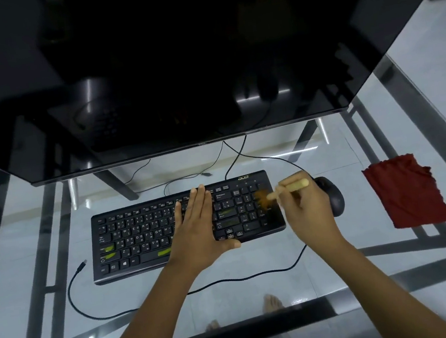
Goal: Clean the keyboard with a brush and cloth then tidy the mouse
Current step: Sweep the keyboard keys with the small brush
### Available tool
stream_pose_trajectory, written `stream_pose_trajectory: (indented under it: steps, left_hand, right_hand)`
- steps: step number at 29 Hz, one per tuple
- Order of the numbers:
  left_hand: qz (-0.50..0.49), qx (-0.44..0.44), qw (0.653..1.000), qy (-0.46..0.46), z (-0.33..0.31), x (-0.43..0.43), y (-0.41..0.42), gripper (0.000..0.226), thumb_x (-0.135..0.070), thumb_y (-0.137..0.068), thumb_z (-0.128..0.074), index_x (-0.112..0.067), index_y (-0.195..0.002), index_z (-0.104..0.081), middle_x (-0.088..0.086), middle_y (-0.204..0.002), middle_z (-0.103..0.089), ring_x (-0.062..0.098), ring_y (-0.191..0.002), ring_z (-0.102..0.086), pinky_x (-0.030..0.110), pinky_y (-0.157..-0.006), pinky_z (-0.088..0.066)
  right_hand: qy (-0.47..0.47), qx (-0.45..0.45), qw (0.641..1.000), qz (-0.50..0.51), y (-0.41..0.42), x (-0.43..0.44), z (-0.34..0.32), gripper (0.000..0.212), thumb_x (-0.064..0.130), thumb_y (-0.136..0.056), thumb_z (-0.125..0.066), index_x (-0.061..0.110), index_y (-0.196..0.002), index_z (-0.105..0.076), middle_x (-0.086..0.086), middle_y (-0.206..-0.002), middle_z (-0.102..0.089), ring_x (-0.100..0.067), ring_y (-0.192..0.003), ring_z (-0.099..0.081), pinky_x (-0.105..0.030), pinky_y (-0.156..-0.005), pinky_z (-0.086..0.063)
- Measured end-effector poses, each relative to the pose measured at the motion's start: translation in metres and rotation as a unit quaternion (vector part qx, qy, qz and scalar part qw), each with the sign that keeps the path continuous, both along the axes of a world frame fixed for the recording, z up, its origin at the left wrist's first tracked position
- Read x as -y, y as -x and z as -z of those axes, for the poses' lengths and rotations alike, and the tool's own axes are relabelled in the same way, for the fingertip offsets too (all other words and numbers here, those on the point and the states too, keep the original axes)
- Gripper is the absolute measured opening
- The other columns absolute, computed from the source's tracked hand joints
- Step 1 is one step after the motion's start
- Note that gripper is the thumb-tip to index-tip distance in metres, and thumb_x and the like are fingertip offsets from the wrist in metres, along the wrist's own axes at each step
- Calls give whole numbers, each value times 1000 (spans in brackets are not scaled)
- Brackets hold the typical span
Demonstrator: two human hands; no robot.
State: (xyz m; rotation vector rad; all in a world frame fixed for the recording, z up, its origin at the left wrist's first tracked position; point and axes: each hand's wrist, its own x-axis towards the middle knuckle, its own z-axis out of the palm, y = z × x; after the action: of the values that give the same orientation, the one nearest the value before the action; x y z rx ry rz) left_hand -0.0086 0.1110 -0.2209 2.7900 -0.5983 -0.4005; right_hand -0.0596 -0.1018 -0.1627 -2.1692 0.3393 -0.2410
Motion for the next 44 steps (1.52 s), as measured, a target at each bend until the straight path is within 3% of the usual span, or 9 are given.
stream_pose_trajectory:
  steps: [3,7,11,15,20,24,28,32,44]
  left_hand:
    - [2,-2,1000,7,1,-1,0,126,-82,-65,-55,-15,-153,6,-4,-159,18,10,-143,24,41,-116,18]
    - [-6,-8,1000,5,0,0,-1,127,-81,-64,-57,-16,-153,5,-5,-159,18,9,-143,23,42,-117,16]
    - [-5,-7,1000,4,-1,0,-1,127,-80,-64,-59,-16,-153,3,-4,-160,14,10,-144,21,43,-117,15]
    - [-9,-12,1000,8,-1,0,-1,127,-80,-64,-59,-16,-153,4,-5,-160,16,10,-144,22,43,-117,14]
    - [-11,-16,1000,11,-3,2,-2,127,-77,-63,-63,-15,-153,3,-4,-160,15,10,-144,21,42,-117,15]
    - [-13,-14,1000,10,-3,2,-1,126,-76,-64,-63,-16,-153,3,-4,-160,16,10,-144,22,41,-116,16]
    - [-14,-13,1000,15,-3,2,-1,126,-77,-64,-63,-16,-153,4,-4,-160,16,10,-144,21,41,-116,16]
    - [-15,-15,1000,22,-3,2,-1,126,-77,-65,-62,-17,-153,4,-5,-159,17,9,-144,22,40,-116,17]
    - [-21,-15,999,34,-4,1,-2,126,-75,-62,-66,-16,-153,-1,-5,-161,10,8,-145,17,40,-117,15]
  right_hand:
    - [-18,-116,989,-95,2,-6,-1,9,17,-95,-58,16,-86,-57,4,-71,-70,-10,-69,-66,-37,-72,-58]
    - [51,-21,998,31,-2,8,-3,13,9,-94,-57,18,-85,-54,4,-82,-65,-5,-70,-60,-25,-68,-54]
    - [-2,-117,990,-73,3,4,0,16,13,-94,-57,20,-80,-56,2,-69,-71,-9,-66,-67,-28,-67,-58]
    - [55,24,997,48,4,14,-4,19,9,-93,-59,25,-82,-55,8,-79,-61,4,-77,-61,-4,-65,-44]
    - [34,-52,995,-82,1,11,4,10,15,-93,-60,17,-83,-58,5,-77,-68,-9,-70,-66,-35,-68,-58]
    - [-19,42,999,25,-12,13,-4,7,14,-94,-59,14,-87,-59,5,-80,-67,-9,-72,-66,-24,-63,-55]
    - [-22,-68,995,-76,-21,2,2,7,17,-95,-57,16,-89,-60,2,-76,-71,-10,-69,-68,-29,-68,-58]
    - [-35,39,999,12,-30,1,0,3,18,-97,-57,17,-94,-59,0,-83,-70,-15,-76,-68,-25,-70,-56]
    - [-60,-65,995,-45,-35,3,2,7,9,-94,-57,15,-93,-60,5,-90,-70,-5,-82,-67,-19,-71,-53]
